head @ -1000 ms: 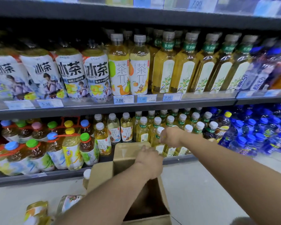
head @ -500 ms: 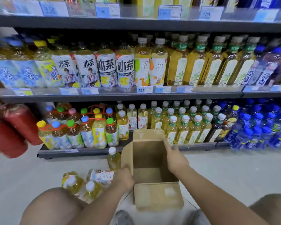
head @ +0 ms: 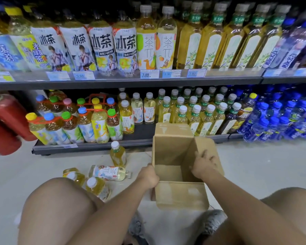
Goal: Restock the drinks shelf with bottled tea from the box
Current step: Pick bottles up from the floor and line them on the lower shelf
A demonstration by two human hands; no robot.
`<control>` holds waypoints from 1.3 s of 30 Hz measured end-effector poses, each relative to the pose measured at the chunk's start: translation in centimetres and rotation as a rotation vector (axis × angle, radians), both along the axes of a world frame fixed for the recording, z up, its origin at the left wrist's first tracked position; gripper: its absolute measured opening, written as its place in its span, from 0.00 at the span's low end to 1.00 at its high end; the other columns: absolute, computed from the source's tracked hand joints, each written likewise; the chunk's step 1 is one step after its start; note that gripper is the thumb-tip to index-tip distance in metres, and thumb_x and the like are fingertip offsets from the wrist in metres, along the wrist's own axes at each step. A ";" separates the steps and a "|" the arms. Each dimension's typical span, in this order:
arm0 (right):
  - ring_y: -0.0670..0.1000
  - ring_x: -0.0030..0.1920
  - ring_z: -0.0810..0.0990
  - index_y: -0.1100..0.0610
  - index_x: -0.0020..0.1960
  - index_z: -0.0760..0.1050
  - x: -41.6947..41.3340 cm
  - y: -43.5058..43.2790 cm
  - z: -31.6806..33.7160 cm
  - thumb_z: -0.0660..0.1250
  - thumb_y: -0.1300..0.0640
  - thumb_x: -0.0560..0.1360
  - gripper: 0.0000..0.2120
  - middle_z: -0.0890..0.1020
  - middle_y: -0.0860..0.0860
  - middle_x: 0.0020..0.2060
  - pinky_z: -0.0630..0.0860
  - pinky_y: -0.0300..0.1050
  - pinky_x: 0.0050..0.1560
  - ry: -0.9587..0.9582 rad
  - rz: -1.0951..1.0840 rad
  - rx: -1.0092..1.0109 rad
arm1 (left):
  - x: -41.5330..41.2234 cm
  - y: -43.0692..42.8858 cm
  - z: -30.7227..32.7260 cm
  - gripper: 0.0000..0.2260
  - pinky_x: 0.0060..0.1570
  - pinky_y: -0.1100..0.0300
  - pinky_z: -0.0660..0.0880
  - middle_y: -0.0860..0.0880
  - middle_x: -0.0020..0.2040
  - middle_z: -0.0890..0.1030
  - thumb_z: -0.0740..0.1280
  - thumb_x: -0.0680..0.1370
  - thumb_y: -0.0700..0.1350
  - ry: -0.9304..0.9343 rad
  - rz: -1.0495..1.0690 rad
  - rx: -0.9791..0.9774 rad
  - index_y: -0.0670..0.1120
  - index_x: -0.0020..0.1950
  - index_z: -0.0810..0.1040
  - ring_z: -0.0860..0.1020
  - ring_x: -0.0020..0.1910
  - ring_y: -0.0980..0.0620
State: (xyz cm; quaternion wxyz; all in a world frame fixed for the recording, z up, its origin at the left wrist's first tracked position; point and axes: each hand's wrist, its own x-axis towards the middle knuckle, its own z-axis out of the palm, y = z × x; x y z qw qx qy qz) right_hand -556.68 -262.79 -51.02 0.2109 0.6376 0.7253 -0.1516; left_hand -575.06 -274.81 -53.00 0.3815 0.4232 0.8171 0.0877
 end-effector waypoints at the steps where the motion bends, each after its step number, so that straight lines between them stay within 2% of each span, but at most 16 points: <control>1: 0.66 0.76 0.52 0.52 0.80 0.44 1.0 0.3 -0.6 0.53 0.50 0.82 0.31 0.47 0.60 0.79 0.55 0.63 0.75 0.060 -0.025 -0.039 | 0.4 0.4 -0.1 0.18 0.49 0.56 0.73 0.43 0.62 0.78 0.63 0.78 0.45 0.006 -0.016 -0.003 0.45 0.67 0.70 0.78 0.58 0.43; 3: 0.62 0.75 0.59 0.51 0.80 0.47 3.1 1.1 -2.6 0.49 0.48 0.82 0.28 0.54 0.55 0.78 0.59 0.60 0.74 0.114 -0.067 -0.020 | 1.3 1.4 -0.6 0.18 0.48 0.57 0.71 0.42 0.62 0.78 0.62 0.78 0.45 -0.002 -0.039 0.010 0.44 0.68 0.69 0.77 0.59 0.42; 4: 0.60 0.76 0.59 0.48 0.79 0.48 3.9 1.4 -3.2 0.48 0.46 0.82 0.27 0.53 0.52 0.79 0.59 0.58 0.74 0.103 -0.075 -0.004 | 2.0 1.9 -0.8 0.19 0.48 0.59 0.70 0.41 0.62 0.78 0.61 0.78 0.44 -0.020 -0.050 0.021 0.43 0.69 0.68 0.77 0.59 0.41; 5: 0.59 0.77 0.55 0.46 0.79 0.48 4.6 1.3 -2.8 0.47 0.48 0.82 0.26 0.49 0.50 0.79 0.57 0.58 0.75 0.104 -0.096 0.008 | 2.6 2.5 -0.8 0.20 0.48 0.59 0.70 0.41 0.63 0.77 0.61 0.78 0.43 -0.042 -0.061 0.024 0.42 0.70 0.68 0.77 0.60 0.41; 7: 0.61 0.78 0.44 0.47 0.79 0.49 5.9 1.3 -1.3 0.45 0.57 0.82 0.26 0.40 0.53 0.79 0.49 0.59 0.76 0.148 -0.137 0.062 | 4.1 3.7 -0.9 0.20 0.49 0.60 0.72 0.41 0.63 0.77 0.61 0.78 0.43 -0.079 -0.085 0.029 0.42 0.71 0.67 0.77 0.59 0.42; 9: 0.64 0.77 0.39 0.50 0.79 0.53 7.1 1.7 -0.7 0.47 0.61 0.81 0.26 0.38 0.58 0.78 0.45 0.61 0.76 0.181 -0.140 0.154 | 6.0 5.0 -1.1 0.21 0.53 0.59 0.75 0.42 0.64 0.77 0.61 0.78 0.43 -0.109 -0.106 0.035 0.42 0.71 0.68 0.77 0.59 0.43; 11: 0.63 0.78 0.39 0.52 0.78 0.56 8.4 1.7 -0.5 0.49 0.61 0.80 0.26 0.39 0.59 0.78 0.44 0.61 0.76 0.116 -0.053 0.195 | 8.4 6.3 -1.2 0.19 0.56 0.58 0.74 0.42 0.65 0.77 0.62 0.80 0.46 -0.139 -0.128 0.052 0.43 0.70 0.69 0.77 0.61 0.43; 14: 0.61 0.78 0.40 0.51 0.77 0.57 10.5 1.9 -0.4 0.52 0.60 0.80 0.26 0.41 0.59 0.79 0.44 0.59 0.77 0.027 0.039 0.163 | 13.0 7.8 -1.2 0.18 0.56 0.57 0.72 0.42 0.64 0.77 0.61 0.83 0.49 -0.188 -0.161 0.070 0.43 0.70 0.69 0.76 0.62 0.42; 18: 0.59 0.79 0.45 0.51 0.77 0.59 13.5 2.0 0.3 0.56 0.61 0.79 0.26 0.44 0.57 0.79 0.49 0.57 0.77 0.046 0.002 0.141 | 17.9 9.6 -1.4 0.19 0.55 0.53 0.73 0.40 0.63 0.78 0.58 0.84 0.52 -0.181 -0.187 0.073 0.44 0.71 0.66 0.77 0.60 0.40; 21: 0.59 0.78 0.50 0.50 0.76 0.60 15.2 2.0 1.3 0.58 0.57 0.80 0.25 0.48 0.57 0.79 0.53 0.56 0.76 0.057 -0.020 0.135 | 19.3 10.1 -1.1 0.20 0.52 0.54 0.72 0.38 0.62 0.78 0.54 0.84 0.53 -0.132 -0.221 0.092 0.44 0.73 0.64 0.77 0.60 0.39; 25: 0.60 0.76 0.58 0.50 0.75 0.62 15.5 1.5 4.9 0.59 0.57 0.78 0.26 0.54 0.59 0.78 0.60 0.56 0.74 0.059 -0.025 0.147 | 18.0 9.9 1.1 0.19 0.52 0.56 0.70 0.38 0.62 0.78 0.51 0.85 0.51 -0.050 -0.342 0.135 0.42 0.68 0.71 0.76 0.60 0.39; 29: 0.60 0.69 0.69 0.56 0.69 0.69 13.1 0.8 11.1 0.60 0.60 0.77 0.21 0.67 0.57 0.71 0.69 0.56 0.67 0.070 0.048 0.235 | 15.5 9.8 5.3 0.14 0.53 0.55 0.75 0.44 0.57 0.81 0.56 0.83 0.51 0.055 -0.400 0.196 0.46 0.57 0.78 0.78 0.54 0.43; 31: 0.60 0.65 0.73 0.54 0.70 0.69 10.9 0.6 14.0 0.60 0.59 0.78 0.21 0.70 0.56 0.68 0.73 0.56 0.61 0.105 0.081 0.278 | 14.0 9.1 8.3 0.11 0.52 0.53 0.75 0.44 0.56 0.81 0.57 0.82 0.49 0.104 -0.413 0.240 0.47 0.53 0.78 0.78 0.53 0.43; 33: 0.59 0.61 0.75 0.53 0.71 0.69 8.4 0.0 16.3 0.60 0.58 0.78 0.21 0.73 0.56 0.65 0.75 0.55 0.57 0.134 0.129 0.302 | 11.9 8.1 10.7 0.12 0.50 0.53 0.74 0.43 0.56 0.80 0.57 0.82 0.47 0.165 -0.422 0.280 0.45 0.55 0.79 0.78 0.54 0.40; 37: 0.59 0.56 0.78 0.52 0.70 0.70 2.8 -1.6 19.3 0.60 0.64 0.76 0.23 0.76 0.56 0.60 0.75 0.50 0.46 0.130 0.248 0.303 | 6.4 5.5 14.4 0.06 0.46 0.53 0.74 0.43 0.54 0.80 0.59 0.77 0.45 0.304 -0.414 0.236 0.48 0.47 0.76 0.78 0.50 0.41; 39: 0.59 0.57 0.78 0.50 0.71 0.69 0.0 -1.8 20.4 0.60 0.64 0.76 0.24 0.76 0.56 0.62 0.78 0.52 0.48 0.162 0.321 0.298 | 3.2 4.5 16.0 0.06 0.48 0.53 0.76 0.45 0.54 0.79 0.60 0.77 0.46 0.332 -0.367 0.240 0.49 0.49 0.77 0.77 0.50 0.42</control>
